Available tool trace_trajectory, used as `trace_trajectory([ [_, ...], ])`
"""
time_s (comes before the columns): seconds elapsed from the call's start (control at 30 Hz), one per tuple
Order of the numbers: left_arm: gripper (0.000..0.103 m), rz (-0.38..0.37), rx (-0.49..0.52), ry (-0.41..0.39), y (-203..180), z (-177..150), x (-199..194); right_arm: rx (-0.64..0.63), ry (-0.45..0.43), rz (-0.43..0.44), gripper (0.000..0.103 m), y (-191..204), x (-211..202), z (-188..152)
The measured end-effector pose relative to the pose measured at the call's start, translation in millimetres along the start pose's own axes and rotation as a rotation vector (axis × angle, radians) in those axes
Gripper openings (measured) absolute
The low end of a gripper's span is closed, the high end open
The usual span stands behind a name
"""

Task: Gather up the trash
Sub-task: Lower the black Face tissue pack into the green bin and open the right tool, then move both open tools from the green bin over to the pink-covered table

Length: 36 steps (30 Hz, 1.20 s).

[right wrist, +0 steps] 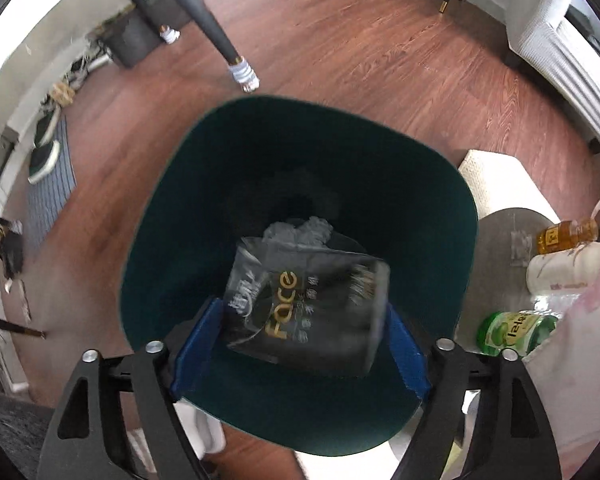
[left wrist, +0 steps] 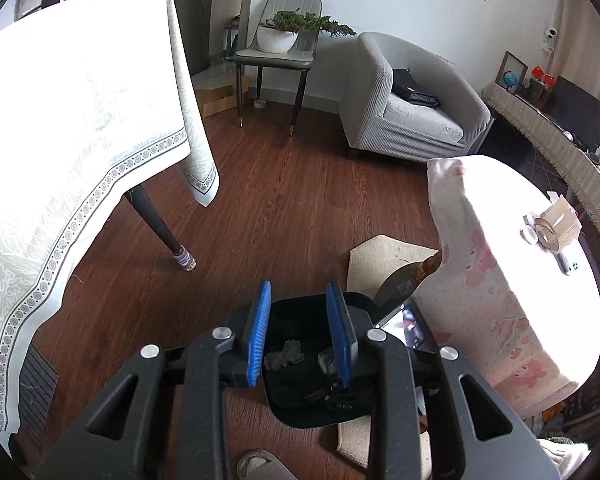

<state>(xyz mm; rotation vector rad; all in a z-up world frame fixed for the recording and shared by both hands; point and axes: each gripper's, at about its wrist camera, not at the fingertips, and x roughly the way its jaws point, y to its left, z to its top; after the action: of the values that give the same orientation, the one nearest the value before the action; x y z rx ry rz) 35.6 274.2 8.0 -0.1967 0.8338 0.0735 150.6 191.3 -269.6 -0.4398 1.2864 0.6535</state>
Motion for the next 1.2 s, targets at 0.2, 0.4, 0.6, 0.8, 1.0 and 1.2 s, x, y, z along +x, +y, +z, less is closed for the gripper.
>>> trace_trajectory([
  [0.2, 0.031, -0.005, -0.004, -0.025, -1, 4, -8, -0.031, -0.006, -0.005, 0.084, 1, -3, -6],
  [0.4, 0.031, -0.007, -0.003, -0.049, -5, 9, -16, -0.056, -0.064, 0.018, 0.084, 0, -28, -8],
  [0.6, 0.031, -0.018, -0.002, -0.072, -16, 13, -20, -0.1, -0.15, 0.023, 0.084, 9, -70, -9],
  [0.8, 0.031, -0.021, 0.006, -0.102, -29, 18, -23, -0.129, -0.242, -0.004, 0.077, 13, -119, -13],
  [1.0, 0.032, -0.011, 0.02, -0.141, -41, 24, -30, -0.115, -0.335, -0.015, 0.075, 2, -167, -22],
  [1.2, 0.042, -0.044, 0.051, -0.2, -65, 27, -40, -0.074, -0.426, -0.063, 0.074, -20, -211, -36],
])
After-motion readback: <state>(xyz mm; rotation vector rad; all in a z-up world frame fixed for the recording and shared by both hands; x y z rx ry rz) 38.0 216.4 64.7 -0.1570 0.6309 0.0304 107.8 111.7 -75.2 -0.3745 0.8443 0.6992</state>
